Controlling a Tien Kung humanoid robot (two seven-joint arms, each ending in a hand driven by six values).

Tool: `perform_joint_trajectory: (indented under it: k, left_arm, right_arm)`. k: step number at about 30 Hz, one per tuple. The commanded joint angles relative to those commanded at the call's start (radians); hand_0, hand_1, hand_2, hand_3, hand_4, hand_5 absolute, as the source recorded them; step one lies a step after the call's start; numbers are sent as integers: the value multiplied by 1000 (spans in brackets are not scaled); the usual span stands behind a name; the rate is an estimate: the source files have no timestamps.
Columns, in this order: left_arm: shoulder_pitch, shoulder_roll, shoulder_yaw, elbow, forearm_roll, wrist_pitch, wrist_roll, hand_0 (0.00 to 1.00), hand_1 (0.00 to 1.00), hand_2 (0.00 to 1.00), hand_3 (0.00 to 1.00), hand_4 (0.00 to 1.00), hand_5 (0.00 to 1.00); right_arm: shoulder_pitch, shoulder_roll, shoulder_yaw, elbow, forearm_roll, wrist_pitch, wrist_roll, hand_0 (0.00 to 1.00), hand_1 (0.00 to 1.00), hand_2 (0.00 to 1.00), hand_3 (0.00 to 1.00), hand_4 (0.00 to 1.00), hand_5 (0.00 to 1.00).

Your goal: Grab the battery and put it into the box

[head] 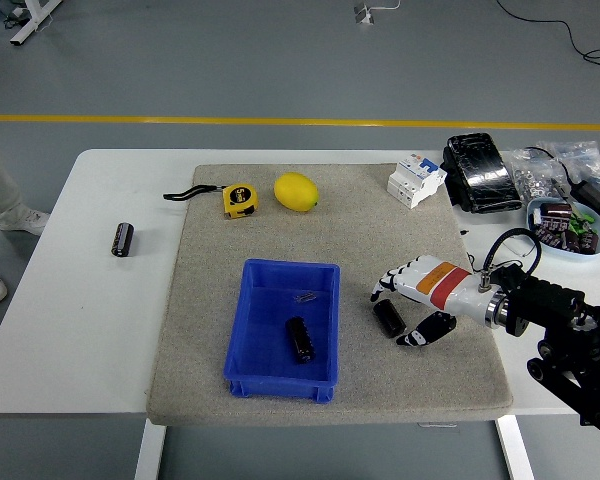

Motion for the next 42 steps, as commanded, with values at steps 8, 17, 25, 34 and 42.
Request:
perform_joint_trajectory:
  k: [8, 17, 25, 34, 42]
  left_arm:
    - [0, -1, -1, 0, 2, 0, 1, 726, 669, 708, 624, 661, 634]
    - [1, -2, -2, 0, 4, -1, 1, 725, 669, 709, 624, 661, 634]
    - [2, -2, -4, -1, 7, -1, 3, 725, 669, 710, 624, 661, 635]
    - [5, -1, -2, -2, 5, -1, 3, 725, 670, 709, 624, 662, 635]
    - [7, -1, -4, -1, 6, -1, 4, 726, 669, 710, 623, 661, 632]
  right_arm:
    - [-1, 2, 0, -13, 4, -2, 1, 511, 577, 689, 578, 855, 171]
    - [-5, -2, 9, -8, 4, -2, -1, 503, 566, 682, 566, 841, 161]
    - [-8, -4, 25, 5, 3, -1, -3, 483, 545, 659, 554, 796, 136]
    - [-12, -7, 97, 66, -7, 6, -12, 484, 542, 657, 550, 784, 129]
    - [1, -8, 135, 164, -7, 2, -22, 493, 549, 660, 549, 776, 126]
